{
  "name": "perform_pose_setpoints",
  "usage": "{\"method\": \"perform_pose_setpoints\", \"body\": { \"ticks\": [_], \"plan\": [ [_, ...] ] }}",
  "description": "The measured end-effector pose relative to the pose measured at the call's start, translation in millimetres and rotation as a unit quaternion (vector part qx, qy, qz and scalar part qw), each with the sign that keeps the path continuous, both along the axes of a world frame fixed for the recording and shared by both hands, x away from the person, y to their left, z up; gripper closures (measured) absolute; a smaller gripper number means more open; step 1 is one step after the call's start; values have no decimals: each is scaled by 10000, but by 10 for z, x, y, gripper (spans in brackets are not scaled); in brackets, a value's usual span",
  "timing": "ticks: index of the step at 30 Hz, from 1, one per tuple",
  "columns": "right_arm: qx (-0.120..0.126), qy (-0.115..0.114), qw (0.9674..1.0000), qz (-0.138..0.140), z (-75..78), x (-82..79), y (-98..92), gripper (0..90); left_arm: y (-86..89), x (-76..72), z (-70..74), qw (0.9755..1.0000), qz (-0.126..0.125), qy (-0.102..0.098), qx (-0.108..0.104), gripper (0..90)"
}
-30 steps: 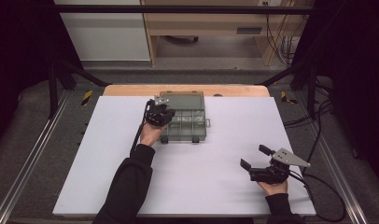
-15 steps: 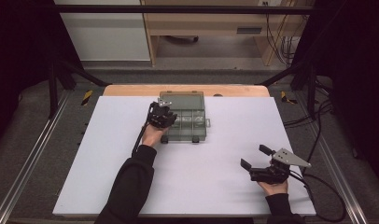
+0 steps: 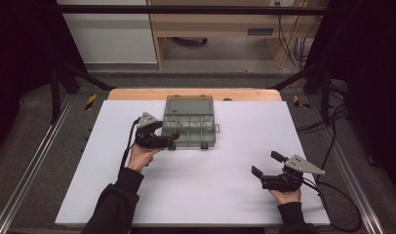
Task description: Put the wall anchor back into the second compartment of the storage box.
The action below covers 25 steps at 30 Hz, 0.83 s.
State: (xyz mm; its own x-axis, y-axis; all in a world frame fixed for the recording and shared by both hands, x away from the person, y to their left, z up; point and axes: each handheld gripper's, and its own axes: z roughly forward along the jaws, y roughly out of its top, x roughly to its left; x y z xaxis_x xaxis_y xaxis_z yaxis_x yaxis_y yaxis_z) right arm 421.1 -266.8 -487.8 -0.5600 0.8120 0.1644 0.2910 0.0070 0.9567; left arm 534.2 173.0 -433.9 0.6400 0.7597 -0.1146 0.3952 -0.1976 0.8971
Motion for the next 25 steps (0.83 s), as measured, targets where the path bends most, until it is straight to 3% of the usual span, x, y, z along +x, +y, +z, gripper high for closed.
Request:
{"method": "perform_pose_setpoints", "body": {
  "ticks": [4, 13, 15, 20, 25],
  "plan": [
    [-7, -1, 10000, -2, -1, 1, 1, 2, 203, -262, -35, 9998, 15, -180, -103, 63],
    [-9, 7, 10000, -6, -2, 0, 1, 2, 665, -760, -215, 9972, 126, -580, -447, 43],
    [-8, 9, 10000, 1, -3, -1, 2, 2, 738, -813, -271, 9974, 161, -532, -465, 41],
    [-8, 9, 10000, 3, -4, -2, 2, 2, 803, -873, -336, 9982, 202, -544, -157, 21],
    [2, 19, 10000, 15, -4, -1, 3, 2, 820, -890, -370, 9981, 195, -558, -144, 16]
  ]
}}
